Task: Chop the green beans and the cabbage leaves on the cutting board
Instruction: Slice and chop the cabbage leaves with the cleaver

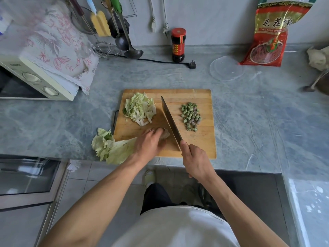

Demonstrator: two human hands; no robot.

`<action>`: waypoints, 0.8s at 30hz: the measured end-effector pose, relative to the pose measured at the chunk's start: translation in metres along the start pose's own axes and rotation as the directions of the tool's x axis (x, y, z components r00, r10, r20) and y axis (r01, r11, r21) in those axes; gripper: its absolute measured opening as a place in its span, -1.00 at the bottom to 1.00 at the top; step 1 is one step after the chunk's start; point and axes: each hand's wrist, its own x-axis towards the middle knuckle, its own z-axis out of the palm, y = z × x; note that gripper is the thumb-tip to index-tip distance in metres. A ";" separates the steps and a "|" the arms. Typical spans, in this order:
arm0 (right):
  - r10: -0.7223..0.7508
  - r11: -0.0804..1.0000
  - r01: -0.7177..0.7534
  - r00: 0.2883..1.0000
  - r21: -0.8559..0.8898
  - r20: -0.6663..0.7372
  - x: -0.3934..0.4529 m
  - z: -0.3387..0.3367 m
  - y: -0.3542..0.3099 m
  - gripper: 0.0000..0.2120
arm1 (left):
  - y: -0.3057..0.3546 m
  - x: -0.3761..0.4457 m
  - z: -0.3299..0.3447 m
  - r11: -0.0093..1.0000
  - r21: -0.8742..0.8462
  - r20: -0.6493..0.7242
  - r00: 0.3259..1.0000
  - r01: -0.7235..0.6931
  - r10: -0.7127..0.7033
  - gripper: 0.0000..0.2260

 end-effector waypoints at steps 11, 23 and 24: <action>0.011 0.994 -0.008 1.000 0.108 -0.022 -0.004 -0.006 -0.004 -0.41 | 0.001 0.009 -0.033 0.959 -0.187 0.028 0.977 0.212 -0.210 -0.90; -0.040 0.986 0.038 0.999 0.162 0.006 0.008 0.006 -0.026 -0.33 | -0.059 -0.009 -0.202 0.788 -0.386 0.220 0.877 0.480 -0.426 -0.77; -0.062 0.986 0.064 0.998 0.154 -0.019 0.009 0.008 -0.029 -0.31 | -0.058 -0.005 -0.210 0.807 -0.349 0.255 0.877 0.476 -0.407 -0.75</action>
